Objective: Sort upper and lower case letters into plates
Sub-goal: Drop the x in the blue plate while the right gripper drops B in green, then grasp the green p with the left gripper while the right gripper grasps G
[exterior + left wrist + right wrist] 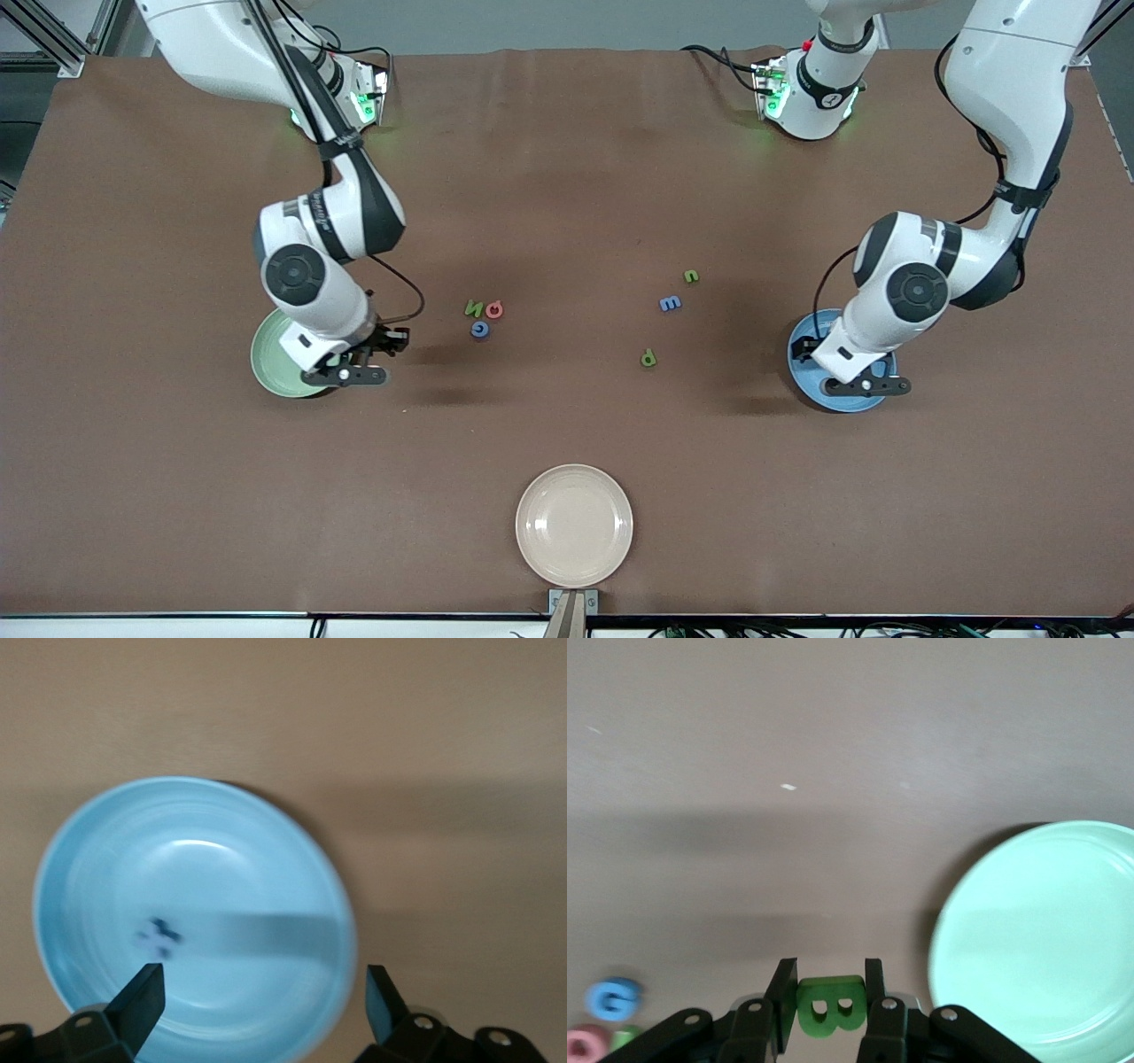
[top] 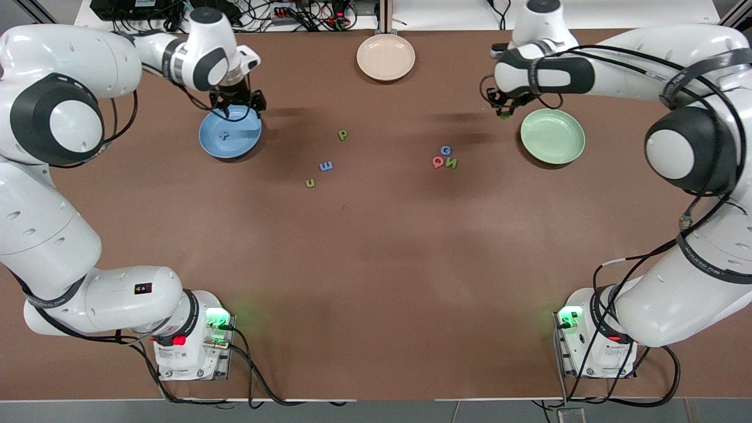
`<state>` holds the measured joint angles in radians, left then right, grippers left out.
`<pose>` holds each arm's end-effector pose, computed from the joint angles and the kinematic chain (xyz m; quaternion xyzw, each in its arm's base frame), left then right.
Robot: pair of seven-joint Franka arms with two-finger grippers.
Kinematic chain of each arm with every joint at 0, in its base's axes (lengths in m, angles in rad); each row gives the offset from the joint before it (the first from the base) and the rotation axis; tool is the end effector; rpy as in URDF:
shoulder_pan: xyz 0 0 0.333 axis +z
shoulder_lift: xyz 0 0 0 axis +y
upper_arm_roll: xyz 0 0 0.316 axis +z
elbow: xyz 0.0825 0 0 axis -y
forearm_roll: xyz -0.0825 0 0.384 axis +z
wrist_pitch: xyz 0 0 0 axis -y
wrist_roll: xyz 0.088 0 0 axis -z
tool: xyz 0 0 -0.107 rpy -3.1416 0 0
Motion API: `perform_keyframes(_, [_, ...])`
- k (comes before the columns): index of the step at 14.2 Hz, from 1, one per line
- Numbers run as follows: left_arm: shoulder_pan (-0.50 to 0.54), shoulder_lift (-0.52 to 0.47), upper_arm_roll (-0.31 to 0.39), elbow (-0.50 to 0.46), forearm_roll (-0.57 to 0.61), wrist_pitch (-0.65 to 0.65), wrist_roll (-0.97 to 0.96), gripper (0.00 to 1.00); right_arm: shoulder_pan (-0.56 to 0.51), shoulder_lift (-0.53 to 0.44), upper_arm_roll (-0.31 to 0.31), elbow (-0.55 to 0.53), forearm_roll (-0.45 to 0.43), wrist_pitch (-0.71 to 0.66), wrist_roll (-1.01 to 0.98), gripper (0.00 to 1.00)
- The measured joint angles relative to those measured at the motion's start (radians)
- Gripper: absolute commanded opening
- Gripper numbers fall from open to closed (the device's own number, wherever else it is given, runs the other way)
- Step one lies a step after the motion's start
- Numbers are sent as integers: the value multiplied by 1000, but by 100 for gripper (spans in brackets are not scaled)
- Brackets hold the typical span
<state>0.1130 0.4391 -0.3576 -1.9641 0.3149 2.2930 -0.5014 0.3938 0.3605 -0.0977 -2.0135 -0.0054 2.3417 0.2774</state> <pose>0.5923 -0.1331 0.2550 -0.9981 -0.0323 0.0182 0.0486 0.5727 0.1763 0.2718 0.9996 0.0141 -0.0093 0.0227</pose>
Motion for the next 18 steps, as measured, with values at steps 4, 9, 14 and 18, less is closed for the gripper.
perform_keyframes(4, [-61,25,-90,51,0,-20,-359,100,-158,-55,-1,-235,0,209,-226,0])
perform_keyframes(9, [-240,164,-91,185,2,-18,-606,100,-267,-58,0,-303,0,284,-344,4])
perform_keyframes(14, [-321,291,-62,303,2,20,-669,100,-267,-58,9,-333,-1,302,-348,100])
perform_keyframes(18, [-432,340,22,333,2,58,-723,95,-264,-61,21,-306,-1,242,-337,100])
